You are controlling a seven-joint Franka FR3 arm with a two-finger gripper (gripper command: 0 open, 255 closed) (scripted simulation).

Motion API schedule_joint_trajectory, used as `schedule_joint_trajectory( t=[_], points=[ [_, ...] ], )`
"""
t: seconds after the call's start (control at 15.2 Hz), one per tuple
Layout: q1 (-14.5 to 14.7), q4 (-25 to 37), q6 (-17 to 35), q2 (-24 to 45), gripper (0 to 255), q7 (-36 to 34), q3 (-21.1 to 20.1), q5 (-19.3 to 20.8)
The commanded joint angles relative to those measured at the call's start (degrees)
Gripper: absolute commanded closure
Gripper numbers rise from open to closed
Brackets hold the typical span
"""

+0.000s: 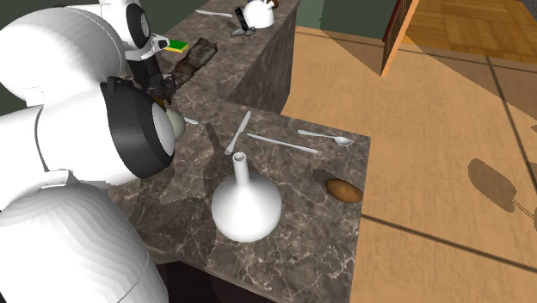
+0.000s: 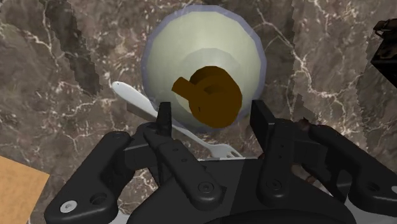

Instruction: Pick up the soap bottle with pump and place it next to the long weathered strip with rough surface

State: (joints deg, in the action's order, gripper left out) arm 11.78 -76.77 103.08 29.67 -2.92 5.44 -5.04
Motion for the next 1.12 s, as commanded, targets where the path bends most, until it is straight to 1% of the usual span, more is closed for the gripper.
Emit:
schedule_joint_trajectory(
  t=[0.0, 0.26, 0.53, 1.06],
  points=[
    [0.0, 0.0, 0.0, 0.0, 0, 0.0, 0.0, 0.0],
    [0.0, 0.0, 0.0, 0.0, 0, 0.0, 0.0, 0.0],
    [-0.4, 8.2, -7.6, 0.6, 0, -0.2, 0.1, 0.0],
    [-0.4, 8.2, -7.6, 0.6, 0, -0.2, 0.1, 0.0]
  ],
)
